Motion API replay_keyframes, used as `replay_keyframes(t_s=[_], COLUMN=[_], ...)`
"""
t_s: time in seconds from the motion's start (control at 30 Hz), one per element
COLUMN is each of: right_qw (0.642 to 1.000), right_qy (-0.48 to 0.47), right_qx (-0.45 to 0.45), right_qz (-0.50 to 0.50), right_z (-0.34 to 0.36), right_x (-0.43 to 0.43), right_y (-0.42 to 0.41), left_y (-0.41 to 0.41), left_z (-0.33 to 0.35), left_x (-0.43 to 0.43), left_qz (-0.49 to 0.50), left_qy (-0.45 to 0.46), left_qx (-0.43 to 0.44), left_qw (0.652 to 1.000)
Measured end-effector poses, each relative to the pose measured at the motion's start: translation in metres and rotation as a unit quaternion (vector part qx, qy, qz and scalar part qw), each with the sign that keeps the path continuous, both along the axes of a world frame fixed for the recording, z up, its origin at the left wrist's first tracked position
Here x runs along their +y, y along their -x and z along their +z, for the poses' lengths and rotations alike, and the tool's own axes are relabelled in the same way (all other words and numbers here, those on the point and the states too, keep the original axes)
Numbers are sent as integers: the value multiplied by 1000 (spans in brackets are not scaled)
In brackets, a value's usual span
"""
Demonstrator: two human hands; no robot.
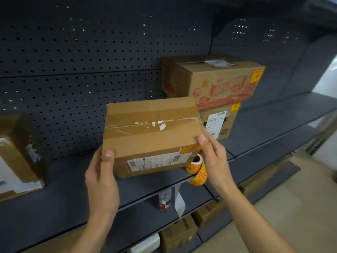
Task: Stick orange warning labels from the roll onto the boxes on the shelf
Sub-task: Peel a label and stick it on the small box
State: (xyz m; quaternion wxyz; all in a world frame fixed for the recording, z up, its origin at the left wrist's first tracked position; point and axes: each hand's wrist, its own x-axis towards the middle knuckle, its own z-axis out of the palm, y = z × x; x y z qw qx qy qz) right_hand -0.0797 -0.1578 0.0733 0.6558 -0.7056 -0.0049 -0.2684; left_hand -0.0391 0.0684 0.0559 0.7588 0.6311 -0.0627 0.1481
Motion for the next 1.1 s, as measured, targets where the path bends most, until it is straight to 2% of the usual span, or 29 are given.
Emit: replay_keyframes(t_s=[0.33, 0.53, 0.8, 1.1], right_qw=[990, 978, 963, 957], right_qy=[6, 0, -21, -62], right_qx=[-21, -25, -9, 17], right_qz=[-141, -208, -268, -283], right_z=[-8, -11, -22, -39], right_x=[-52, -113, -227, -336], right_y=[62, 101, 148, 179], left_y=[15, 25, 50, 65], left_z=[-6, -8, -7, -20], left_x=[-72, -145, -274, -394], left_qz=[-131, -201, -277, -316], left_qy=[-14, -40, -62, -97], left_qx=[-11, -9, 11, 27], left_qw=[991, 979, 959, 944])
